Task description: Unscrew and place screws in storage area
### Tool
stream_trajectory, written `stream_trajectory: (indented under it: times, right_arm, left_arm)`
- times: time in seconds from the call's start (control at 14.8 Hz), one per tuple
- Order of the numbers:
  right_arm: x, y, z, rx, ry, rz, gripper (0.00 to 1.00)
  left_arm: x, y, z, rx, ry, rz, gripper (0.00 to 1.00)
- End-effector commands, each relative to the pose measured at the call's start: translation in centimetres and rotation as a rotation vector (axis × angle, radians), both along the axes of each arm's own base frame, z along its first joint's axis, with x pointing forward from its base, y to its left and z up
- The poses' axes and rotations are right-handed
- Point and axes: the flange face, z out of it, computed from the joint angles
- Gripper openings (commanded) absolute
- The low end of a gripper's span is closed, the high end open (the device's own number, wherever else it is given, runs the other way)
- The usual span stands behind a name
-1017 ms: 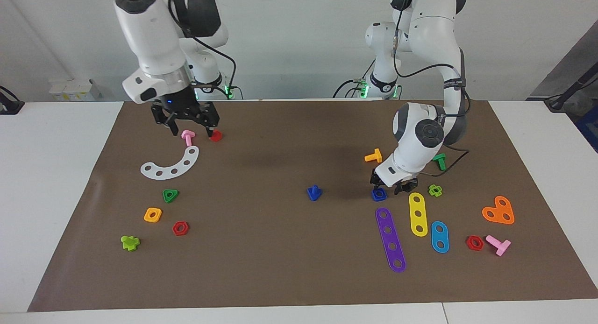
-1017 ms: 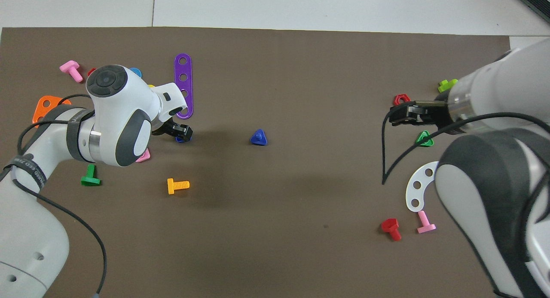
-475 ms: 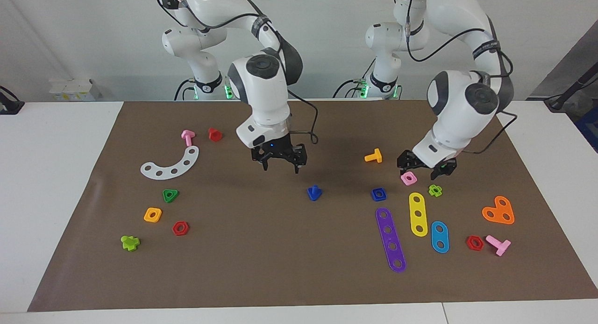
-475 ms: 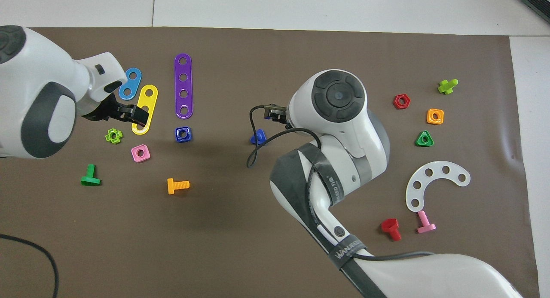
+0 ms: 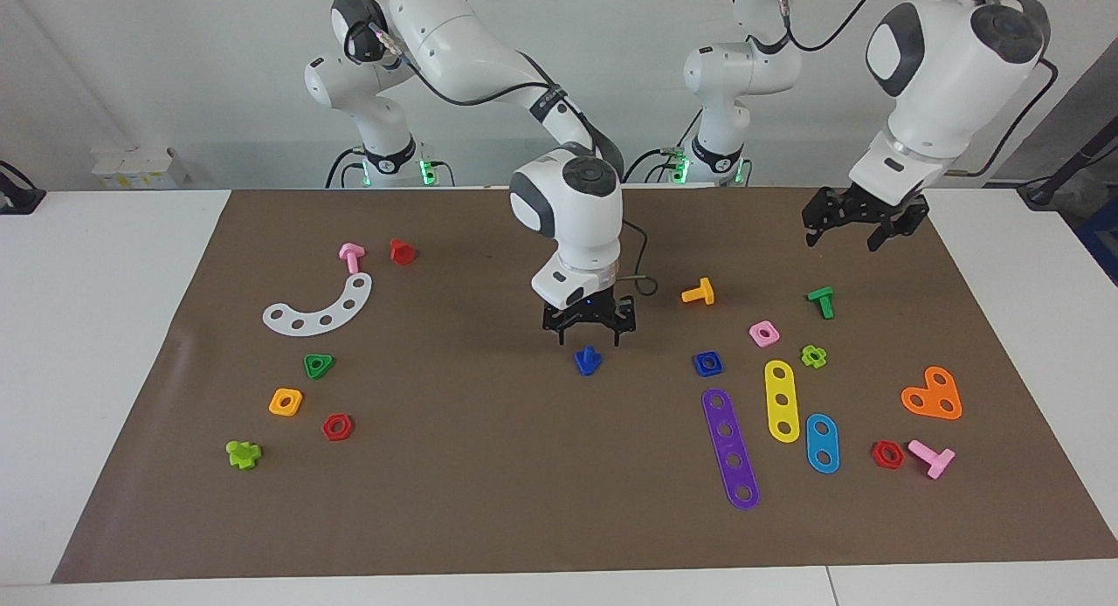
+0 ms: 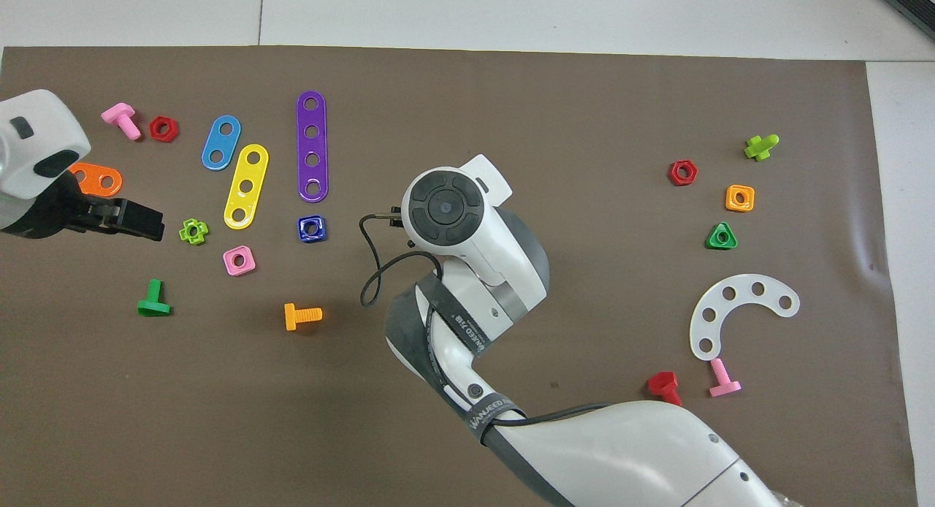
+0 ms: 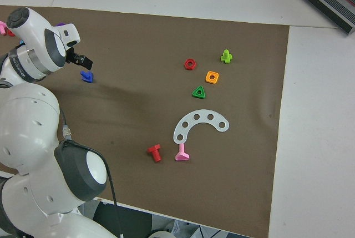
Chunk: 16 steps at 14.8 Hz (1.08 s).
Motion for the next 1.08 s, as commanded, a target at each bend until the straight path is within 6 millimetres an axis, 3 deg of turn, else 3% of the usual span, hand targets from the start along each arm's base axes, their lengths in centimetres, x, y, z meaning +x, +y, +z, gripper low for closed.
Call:
stream_trajectory:
  times: [0.0,0.14,0.41,0.81,1.02]
  right_arm:
    - [0.9,0.1,-0.8,-0.016,-0.028,0.027,0.92]
    - [0.5,0.2,-1.5,-0.032,-0.021,0.078,0.75]
    - [-1.0,1.0,-2.8,-0.049,0.01,0.099,0.69]
    - [-1.6,0.8,-3.6,-0.063,0.027,0.112,0.42]
    - [-1.1,0.7,-3.4,-0.044,0.004,0.11,0.42]
  left_arm:
    - [-1.5,0.5,0.4,-0.005,0.018,0.0,1.0]
    - [-1.7,0.5,0.9,-0.005,0.009,0.014,1.0]
    - [-1.3,0.9,0.9,-0.002,-0.022,0.05,1.0]
    - [-0.6,1.9,0.2,-0.003,-0.078,0.067,0.99]
    - [-0.7,2.0,0.2,-0.002,-0.087,0.068,0.99]
